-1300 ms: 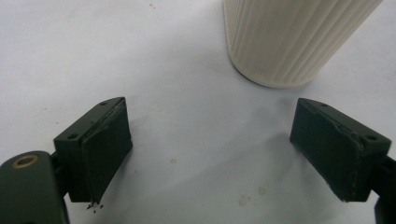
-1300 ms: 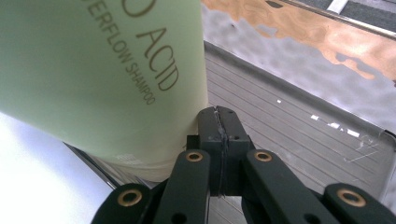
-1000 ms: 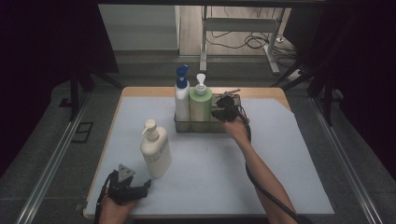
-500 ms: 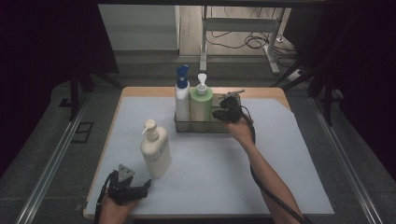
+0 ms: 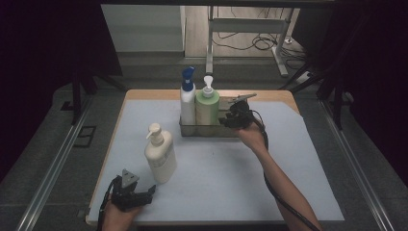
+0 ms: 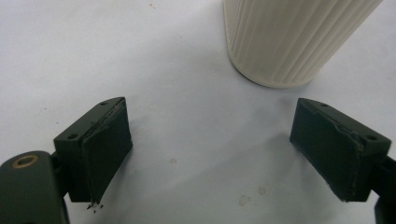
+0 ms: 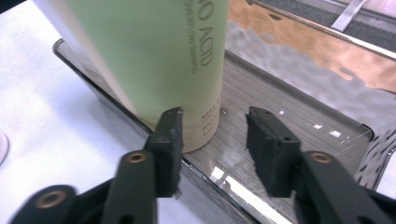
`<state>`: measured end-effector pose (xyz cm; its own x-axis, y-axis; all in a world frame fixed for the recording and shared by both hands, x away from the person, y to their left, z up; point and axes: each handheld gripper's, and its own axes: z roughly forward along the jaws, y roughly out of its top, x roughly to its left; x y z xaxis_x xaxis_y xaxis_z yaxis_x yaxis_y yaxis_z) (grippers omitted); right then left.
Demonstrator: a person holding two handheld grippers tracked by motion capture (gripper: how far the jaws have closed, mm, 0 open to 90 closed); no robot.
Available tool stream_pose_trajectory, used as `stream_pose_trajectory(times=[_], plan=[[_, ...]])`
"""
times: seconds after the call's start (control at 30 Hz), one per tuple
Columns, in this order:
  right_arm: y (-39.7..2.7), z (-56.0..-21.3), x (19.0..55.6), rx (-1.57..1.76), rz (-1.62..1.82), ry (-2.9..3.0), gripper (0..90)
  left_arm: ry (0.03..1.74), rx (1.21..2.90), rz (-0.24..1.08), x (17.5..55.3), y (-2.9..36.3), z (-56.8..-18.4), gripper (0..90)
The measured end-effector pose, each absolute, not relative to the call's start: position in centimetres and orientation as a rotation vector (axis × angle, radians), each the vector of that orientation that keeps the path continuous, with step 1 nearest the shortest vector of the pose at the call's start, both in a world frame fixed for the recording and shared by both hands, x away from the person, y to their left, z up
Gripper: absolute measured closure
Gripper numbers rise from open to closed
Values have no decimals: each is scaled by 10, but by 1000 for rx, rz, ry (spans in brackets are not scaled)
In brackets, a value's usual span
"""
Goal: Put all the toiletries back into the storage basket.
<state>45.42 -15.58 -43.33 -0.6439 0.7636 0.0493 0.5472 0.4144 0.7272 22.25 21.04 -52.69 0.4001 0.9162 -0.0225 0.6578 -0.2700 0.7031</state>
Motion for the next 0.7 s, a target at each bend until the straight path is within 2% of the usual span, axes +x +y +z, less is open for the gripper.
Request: stream_pose_trajectory(times=[0.4,0.7], plan=[[-157,-421,437,1061,1063,2399,323,1338,2024,523,223,210,-527,120],[-160,-412,424,995,1060,2429,238,1340,2022,524,222,210,-527,120]])
